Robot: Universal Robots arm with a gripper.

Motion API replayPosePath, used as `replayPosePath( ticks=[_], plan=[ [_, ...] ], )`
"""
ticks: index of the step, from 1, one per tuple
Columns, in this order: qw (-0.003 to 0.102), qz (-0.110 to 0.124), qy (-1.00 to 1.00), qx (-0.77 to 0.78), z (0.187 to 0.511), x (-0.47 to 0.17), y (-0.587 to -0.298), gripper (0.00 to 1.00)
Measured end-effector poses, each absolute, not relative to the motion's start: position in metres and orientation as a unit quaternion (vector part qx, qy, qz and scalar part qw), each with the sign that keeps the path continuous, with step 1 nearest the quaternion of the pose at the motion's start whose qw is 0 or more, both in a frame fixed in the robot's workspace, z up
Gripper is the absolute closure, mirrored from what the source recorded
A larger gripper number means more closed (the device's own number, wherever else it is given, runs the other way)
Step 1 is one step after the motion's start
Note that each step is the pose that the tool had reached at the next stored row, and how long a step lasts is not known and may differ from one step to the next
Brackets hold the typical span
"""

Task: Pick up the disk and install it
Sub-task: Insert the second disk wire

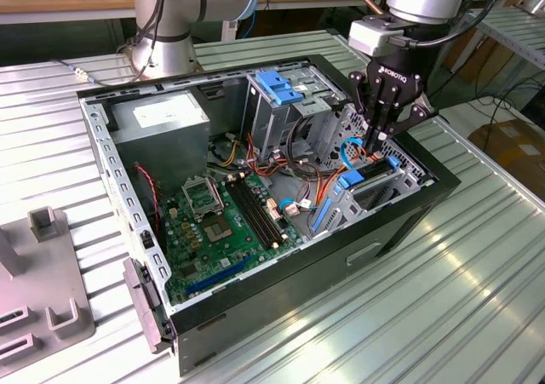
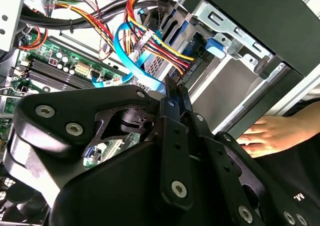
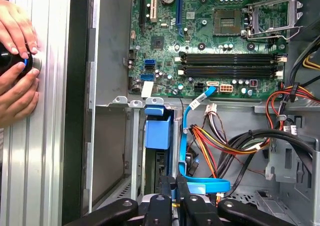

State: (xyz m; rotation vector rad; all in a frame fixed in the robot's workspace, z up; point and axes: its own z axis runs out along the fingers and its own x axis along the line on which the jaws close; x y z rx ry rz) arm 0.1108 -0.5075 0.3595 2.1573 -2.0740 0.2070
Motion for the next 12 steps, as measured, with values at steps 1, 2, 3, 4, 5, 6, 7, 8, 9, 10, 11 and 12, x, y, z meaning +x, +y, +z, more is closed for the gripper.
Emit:
replayPosePath(
  ticks=[1, 2, 3, 4, 5, 6, 7, 8, 9, 10, 11, 12],
  plan=[
    [0.071, 0.069, -0.690, 0.717, 0.360, 0.111, -0.508, 0.84],
    [0.071, 0.069, -0.690, 0.717, 0.360, 0.111, -0.507, 0.84],
    [0.070, 0.069, -0.690, 0.717, 0.360, 0.110, -0.508, 0.84],
    [0.068, 0.068, -0.690, 0.717, 0.359, 0.108, -0.508, 0.84],
    [0.064, 0.066, -0.690, 0.718, 0.359, 0.107, -0.509, 0.84],
    [0.061, 0.064, -0.691, 0.718, 0.359, 0.105, -0.510, 0.84],
    [0.053, 0.058, -0.691, 0.718, 0.358, 0.105, -0.514, 0.84],
    [0.050, 0.055, -0.691, 0.719, 0.358, 0.105, -0.517, 0.84],
    [0.049, 0.055, -0.692, 0.719, 0.358, 0.104, -0.520, 0.84],
    [0.048, 0.055, -0.692, 0.719, 0.357, 0.104, -0.523, 0.84],
    [0.045, 0.056, -0.692, 0.718, 0.356, 0.104, -0.525, 0.84],
    [0.043, 0.058, -0.692, 0.718, 0.356, 0.104, -0.525, 0.84]
  ],
)
